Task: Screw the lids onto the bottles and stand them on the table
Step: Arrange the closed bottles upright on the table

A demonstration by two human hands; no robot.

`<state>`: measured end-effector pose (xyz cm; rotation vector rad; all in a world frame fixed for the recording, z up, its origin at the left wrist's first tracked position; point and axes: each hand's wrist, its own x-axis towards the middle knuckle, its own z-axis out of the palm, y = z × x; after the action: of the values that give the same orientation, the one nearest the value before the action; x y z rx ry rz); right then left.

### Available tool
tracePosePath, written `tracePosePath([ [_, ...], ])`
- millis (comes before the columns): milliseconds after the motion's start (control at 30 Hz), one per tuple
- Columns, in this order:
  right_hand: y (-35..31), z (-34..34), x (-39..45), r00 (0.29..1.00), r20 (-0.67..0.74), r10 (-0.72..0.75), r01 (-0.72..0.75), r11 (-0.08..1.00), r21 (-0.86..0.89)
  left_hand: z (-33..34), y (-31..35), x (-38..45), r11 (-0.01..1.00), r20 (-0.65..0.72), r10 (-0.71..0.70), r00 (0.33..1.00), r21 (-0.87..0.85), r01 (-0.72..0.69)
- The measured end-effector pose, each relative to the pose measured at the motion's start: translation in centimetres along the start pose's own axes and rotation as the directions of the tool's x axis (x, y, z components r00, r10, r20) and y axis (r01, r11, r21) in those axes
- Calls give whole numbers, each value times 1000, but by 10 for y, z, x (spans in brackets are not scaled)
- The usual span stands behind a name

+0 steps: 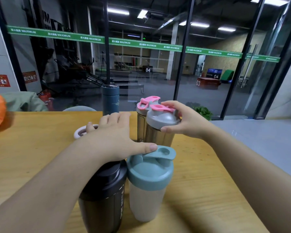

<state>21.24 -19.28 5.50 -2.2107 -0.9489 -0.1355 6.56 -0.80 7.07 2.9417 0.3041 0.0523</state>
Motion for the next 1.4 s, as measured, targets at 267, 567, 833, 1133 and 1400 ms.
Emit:
tracePosePath([
  [267, 32, -27, -16, 991, -31, 127, -129, 990, -64, 2, -3, 4, 1000, 25, 4, 1000, 2, -4],
  [567, 45, -42, -11, 979, 43, 198, -196, 980, -41, 4, -8, 8, 1000, 30, 12, 999, -4, -12],
  [833, 41, -40, -8, 980, -15, 198, -198, 980, 4, 5, -10, 10, 998, 64, 19, 998, -59, -16],
  [1133, -18, -16, 62, 999, 6, -43, 42, 898, -439, 5, -9, 7, 999, 81, 17, 997, -45, -14],
  [1400, -23, 0, 115, 955, 257, 147, 36, 805, -593, 2, -5, 4, 1000, 79, 12, 997, -4, -12],
])
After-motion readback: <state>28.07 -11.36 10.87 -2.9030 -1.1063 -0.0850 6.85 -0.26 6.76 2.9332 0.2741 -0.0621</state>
